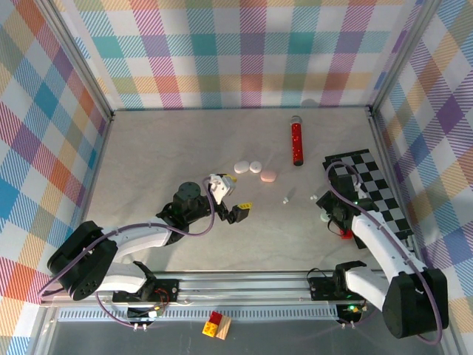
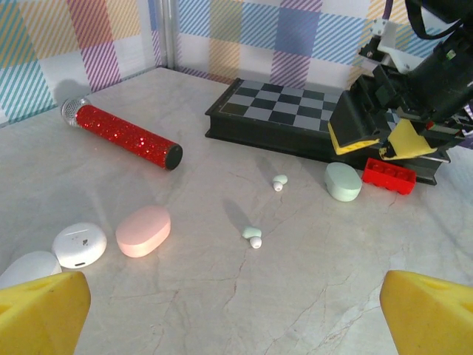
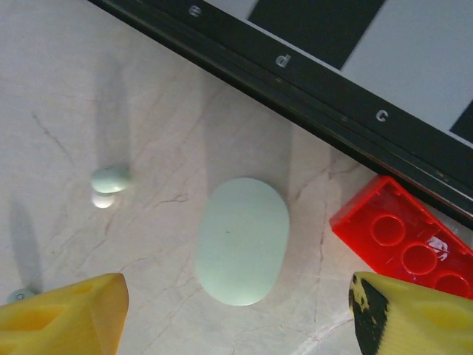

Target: Insert the wireless bluetooth earbuds into the charging case

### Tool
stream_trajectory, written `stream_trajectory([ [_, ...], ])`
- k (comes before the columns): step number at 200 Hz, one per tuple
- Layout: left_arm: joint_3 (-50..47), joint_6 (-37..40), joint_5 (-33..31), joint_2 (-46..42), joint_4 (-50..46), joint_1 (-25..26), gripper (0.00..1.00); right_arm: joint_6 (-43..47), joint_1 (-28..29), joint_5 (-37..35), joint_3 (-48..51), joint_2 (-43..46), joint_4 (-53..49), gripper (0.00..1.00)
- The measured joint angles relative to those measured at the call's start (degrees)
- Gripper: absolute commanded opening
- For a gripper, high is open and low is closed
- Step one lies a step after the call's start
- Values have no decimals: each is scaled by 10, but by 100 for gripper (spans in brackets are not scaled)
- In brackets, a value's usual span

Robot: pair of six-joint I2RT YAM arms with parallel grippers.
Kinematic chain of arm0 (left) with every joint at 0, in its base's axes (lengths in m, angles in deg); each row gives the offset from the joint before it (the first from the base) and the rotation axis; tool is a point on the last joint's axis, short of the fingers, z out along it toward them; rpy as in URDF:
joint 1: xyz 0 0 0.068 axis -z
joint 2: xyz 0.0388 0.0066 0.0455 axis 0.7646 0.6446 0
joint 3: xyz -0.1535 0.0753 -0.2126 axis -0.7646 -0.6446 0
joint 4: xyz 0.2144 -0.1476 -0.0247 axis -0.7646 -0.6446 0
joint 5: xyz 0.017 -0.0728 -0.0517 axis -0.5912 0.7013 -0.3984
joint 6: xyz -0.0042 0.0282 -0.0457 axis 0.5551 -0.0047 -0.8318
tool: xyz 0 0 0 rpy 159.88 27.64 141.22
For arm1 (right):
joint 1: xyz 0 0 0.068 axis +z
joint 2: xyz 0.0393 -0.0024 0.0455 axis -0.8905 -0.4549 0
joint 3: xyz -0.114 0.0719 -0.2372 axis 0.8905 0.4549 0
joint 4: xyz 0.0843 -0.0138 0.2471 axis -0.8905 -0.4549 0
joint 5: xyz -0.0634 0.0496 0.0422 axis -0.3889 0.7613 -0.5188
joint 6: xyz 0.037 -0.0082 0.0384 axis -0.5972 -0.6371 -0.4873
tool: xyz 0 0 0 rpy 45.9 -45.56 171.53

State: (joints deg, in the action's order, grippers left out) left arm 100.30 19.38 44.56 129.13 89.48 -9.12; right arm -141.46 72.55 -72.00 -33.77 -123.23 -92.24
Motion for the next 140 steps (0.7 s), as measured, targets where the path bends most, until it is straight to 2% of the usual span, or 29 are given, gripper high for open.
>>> stream_trajectory([
  [37,0,0,0,0,0,0,100,-4,-20,25,1,-41,19,76],
  [99,0,0,0,0,0,1,100,-4,-36,50,1,-86,57,65],
  [140,0,0,0,0,0,1,100,-4,-43,56,1,-111,73,64],
])
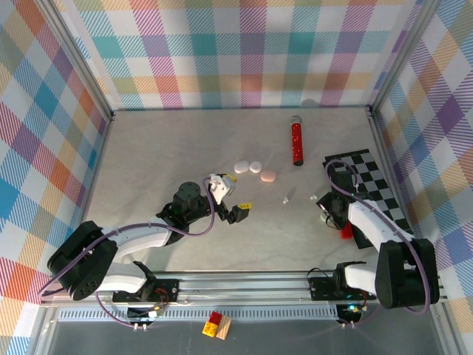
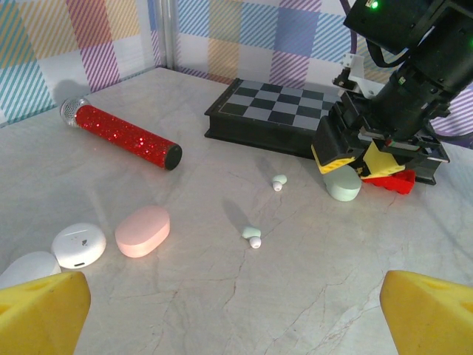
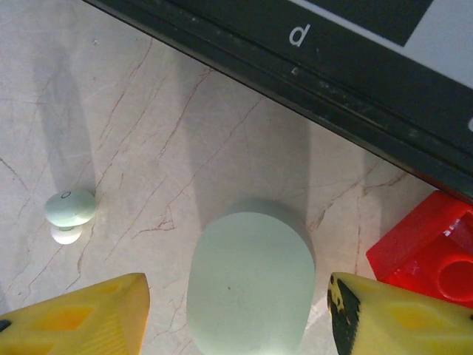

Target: Insert the wireless bluetooth earbuds into the charging case

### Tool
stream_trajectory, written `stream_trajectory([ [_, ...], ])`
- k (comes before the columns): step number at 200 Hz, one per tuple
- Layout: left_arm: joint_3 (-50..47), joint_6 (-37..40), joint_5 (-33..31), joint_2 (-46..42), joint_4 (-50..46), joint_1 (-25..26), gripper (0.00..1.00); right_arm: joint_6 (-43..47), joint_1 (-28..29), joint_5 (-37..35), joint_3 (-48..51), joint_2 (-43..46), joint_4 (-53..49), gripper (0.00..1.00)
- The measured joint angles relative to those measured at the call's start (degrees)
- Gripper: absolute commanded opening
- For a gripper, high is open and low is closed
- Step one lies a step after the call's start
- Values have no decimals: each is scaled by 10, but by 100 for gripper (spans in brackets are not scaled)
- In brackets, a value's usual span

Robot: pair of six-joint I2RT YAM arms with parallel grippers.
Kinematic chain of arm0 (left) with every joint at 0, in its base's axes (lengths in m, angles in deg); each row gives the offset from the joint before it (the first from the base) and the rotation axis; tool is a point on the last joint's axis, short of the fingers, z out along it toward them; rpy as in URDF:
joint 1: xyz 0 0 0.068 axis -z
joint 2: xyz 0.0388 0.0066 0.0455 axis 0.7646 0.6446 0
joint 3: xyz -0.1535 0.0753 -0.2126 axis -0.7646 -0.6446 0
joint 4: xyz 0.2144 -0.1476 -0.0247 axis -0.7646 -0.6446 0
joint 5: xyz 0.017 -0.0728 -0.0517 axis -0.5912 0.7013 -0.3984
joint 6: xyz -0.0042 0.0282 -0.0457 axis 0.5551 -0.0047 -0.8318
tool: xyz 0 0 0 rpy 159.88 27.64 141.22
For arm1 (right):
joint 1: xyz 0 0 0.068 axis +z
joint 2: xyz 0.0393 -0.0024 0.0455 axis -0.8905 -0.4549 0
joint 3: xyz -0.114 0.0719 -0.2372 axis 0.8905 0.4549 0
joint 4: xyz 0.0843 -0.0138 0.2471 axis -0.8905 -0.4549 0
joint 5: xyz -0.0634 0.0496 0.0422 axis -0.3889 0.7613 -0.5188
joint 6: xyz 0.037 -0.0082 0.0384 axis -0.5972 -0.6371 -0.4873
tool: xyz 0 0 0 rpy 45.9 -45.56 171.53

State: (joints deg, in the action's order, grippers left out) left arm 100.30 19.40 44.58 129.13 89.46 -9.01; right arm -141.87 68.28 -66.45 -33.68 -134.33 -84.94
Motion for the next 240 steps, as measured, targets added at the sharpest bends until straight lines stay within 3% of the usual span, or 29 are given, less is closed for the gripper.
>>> stream_trajectory([
  [166,2,0,0,1,0,0,100,1,-23,6,-16,-74,23,59],
  [240,7,0,4,11,0,0,100,8,-24,3,-21,-80,13,44],
])
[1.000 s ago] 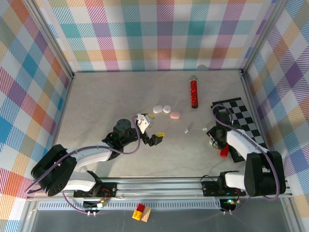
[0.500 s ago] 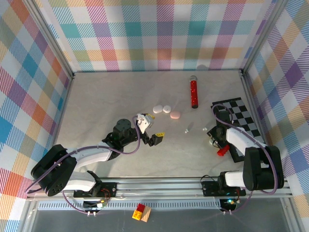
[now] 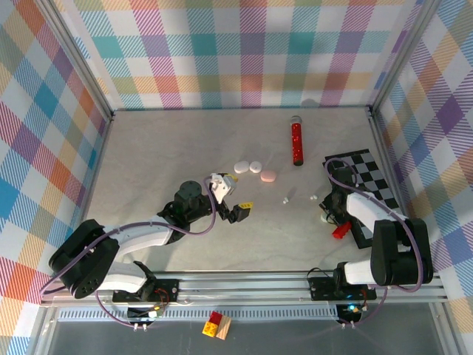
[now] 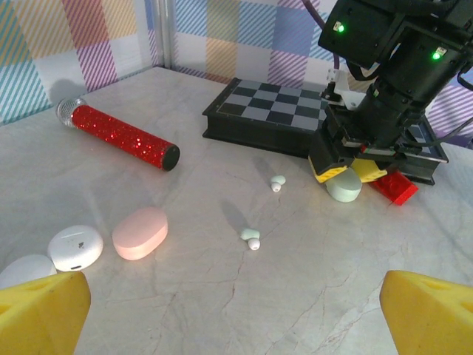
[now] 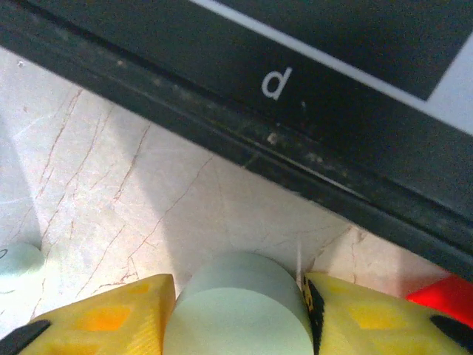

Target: Insert the wireless bluetooth earbuds into the charging case

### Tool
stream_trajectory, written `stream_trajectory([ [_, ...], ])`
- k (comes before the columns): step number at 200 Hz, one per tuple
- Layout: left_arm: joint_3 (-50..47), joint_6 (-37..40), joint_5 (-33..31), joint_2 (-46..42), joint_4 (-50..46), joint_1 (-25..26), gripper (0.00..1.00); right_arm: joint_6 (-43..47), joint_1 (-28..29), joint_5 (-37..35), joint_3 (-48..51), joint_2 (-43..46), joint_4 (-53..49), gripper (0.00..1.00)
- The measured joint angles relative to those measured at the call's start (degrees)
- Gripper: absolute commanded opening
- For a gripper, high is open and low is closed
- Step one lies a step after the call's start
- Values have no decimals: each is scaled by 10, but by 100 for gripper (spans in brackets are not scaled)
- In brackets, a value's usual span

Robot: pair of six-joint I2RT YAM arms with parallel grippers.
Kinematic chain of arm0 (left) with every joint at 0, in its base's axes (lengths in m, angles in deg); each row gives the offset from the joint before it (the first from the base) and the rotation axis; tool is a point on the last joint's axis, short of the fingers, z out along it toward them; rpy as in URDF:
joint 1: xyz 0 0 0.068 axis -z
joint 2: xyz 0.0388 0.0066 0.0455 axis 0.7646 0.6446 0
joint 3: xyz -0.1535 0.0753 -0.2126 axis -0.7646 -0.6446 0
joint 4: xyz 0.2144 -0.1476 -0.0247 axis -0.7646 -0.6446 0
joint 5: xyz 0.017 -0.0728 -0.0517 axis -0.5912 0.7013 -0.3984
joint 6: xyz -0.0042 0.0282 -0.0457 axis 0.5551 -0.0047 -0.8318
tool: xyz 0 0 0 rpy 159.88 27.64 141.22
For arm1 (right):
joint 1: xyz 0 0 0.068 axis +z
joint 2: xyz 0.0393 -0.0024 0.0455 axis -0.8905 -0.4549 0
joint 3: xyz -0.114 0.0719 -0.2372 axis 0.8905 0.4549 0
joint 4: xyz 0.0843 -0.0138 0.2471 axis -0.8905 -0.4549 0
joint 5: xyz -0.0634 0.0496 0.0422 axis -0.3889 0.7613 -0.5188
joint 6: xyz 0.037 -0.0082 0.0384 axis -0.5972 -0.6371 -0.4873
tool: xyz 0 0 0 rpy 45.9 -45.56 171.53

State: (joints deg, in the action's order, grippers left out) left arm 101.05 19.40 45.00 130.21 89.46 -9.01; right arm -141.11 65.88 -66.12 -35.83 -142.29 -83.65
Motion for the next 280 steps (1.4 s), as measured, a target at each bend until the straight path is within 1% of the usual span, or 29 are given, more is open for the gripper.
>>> stream_trajectory([
  [41,9,0,0,13,1,1,100,1,0,14,0,13,7,41],
  [83,23,0,-2,45,33,16,100,-6,0,56,-1,70,16,38],
  [120,44,-17,-14,115,89,44,100,-16,5,84,-4,109,19,37],
  [157,80,-17,-34,167,115,73,100,-29,22,95,-9,133,18,37],
  [222,167,-17,-66,269,147,123,100,-58,73,103,-30,149,18,38],
  [243,185,-1,-77,289,146,139,97,-66,88,106,-40,150,19,38],
  [280,204,49,-91,307,147,153,86,-74,108,115,-48,150,22,38],
])
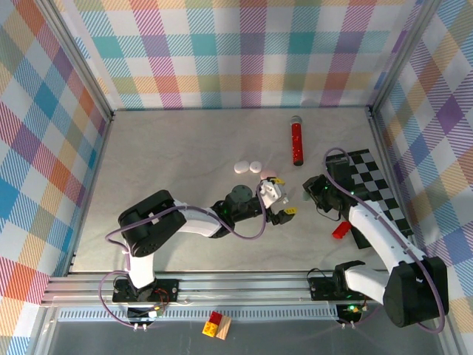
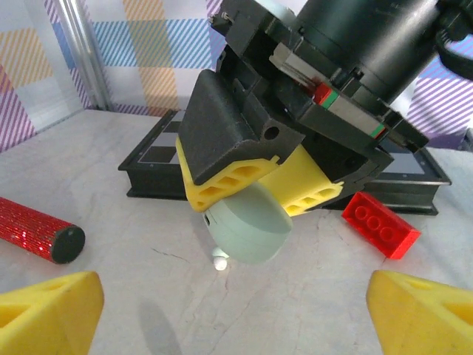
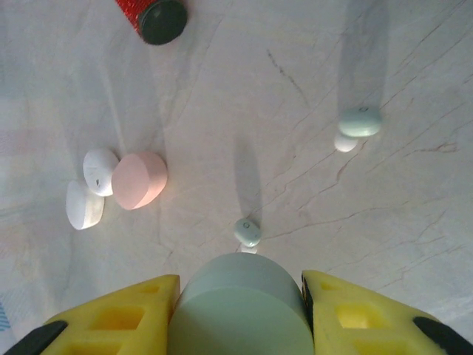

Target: Insert the wireless bluetooth earbuds into the charging case

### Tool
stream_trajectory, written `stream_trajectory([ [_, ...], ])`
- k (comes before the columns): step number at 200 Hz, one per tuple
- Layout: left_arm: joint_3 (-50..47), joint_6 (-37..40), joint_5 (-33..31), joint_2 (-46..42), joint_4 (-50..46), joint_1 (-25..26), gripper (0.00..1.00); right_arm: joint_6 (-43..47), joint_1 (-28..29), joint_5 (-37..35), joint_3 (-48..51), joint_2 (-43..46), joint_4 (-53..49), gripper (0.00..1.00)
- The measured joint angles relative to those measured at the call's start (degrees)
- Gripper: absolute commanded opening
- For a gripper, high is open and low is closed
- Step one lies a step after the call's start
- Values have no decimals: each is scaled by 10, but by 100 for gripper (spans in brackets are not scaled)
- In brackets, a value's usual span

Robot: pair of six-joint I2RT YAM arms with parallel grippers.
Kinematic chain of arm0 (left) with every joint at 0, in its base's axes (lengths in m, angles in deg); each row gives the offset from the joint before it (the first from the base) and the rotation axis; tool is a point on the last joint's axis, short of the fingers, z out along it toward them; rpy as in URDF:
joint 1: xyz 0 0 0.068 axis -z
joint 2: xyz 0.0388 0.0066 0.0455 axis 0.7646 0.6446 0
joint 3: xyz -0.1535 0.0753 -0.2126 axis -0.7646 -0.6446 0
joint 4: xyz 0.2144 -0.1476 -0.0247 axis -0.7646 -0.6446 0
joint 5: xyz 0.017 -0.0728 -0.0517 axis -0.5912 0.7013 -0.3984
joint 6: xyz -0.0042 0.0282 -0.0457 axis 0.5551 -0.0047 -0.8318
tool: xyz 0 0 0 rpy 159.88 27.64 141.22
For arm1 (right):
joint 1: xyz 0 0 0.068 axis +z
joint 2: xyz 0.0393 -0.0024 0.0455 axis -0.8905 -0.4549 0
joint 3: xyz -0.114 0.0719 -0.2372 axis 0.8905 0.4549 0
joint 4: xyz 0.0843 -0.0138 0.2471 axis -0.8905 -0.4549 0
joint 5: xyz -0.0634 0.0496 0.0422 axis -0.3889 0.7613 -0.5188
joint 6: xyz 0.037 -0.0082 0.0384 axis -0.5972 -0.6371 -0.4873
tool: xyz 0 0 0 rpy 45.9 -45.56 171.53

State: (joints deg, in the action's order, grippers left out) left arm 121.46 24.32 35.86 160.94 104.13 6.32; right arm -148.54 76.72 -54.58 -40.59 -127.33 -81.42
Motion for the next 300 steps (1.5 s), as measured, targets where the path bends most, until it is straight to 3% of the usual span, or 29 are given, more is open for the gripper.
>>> stream_trajectory([
  [57,31,73,-31,39,0,0,69,-39,13,20,-6,6,12,38],
  [133,59,157,-60,55,-12,22,64,-89,17,51,-6,16,35,38],
  [211,80,190,-89,59,-14,26,55,-107,19,67,-6,15,49,38],
  [272,80,207,-100,59,-15,26,36,-114,20,67,-6,11,49,38],
  [300,80,208,-100,59,-16,26,35,-113,20,67,-6,10,50,47],
])
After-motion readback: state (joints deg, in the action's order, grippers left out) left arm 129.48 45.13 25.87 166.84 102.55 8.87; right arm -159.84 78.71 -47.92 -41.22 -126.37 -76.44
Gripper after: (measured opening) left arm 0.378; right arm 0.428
